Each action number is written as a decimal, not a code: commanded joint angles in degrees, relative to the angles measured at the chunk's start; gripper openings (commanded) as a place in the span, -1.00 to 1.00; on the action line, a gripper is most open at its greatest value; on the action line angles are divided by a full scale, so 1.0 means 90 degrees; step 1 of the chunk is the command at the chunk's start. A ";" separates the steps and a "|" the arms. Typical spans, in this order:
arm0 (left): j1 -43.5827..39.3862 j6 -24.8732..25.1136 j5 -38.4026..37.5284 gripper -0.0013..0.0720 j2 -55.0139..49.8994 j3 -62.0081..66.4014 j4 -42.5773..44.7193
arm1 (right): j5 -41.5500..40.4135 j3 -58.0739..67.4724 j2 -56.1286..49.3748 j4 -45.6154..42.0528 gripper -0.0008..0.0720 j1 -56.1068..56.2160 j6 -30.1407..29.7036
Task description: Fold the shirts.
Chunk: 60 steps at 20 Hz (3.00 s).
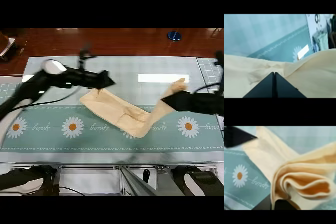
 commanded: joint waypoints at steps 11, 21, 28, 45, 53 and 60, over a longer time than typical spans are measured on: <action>0.3169 -0.0097 -0.0692 -0.92 0.5506 -0.4090 0.0583 | -0.1462 0.4894 -0.6601 0.0860 -0.91 0.2999 0.0192; 0.3169 -0.0075 -0.0476 -0.92 0.5166 -0.4138 0.0583 | -0.1258 0.6317 -0.8352 0.2288 0.15 0.3441 -0.0299; 0.3169 -0.0073 -0.0476 -0.92 0.4864 -0.4148 0.0602 | 0.1132 0.6263 -0.7184 0.0704 0.15 0.2310 0.0352; 0.3169 -0.0027 -0.0602 -0.92 0.4864 -0.4148 0.0580 | -0.3398 -0.3541 -0.1783 0.2997 0.15 0.0826 -0.0073; 0.3169 -0.0024 -0.0712 -0.92 0.4864 -0.4148 0.0583 | -0.2455 -0.1744 -0.4269 0.2965 0.15 0.1202 -0.0869; 0.3169 -0.0024 -0.0712 -0.92 0.4864 -0.4148 0.0583 | -0.2193 -0.0430 -0.5078 0.2183 -0.88 0.1506 -0.0874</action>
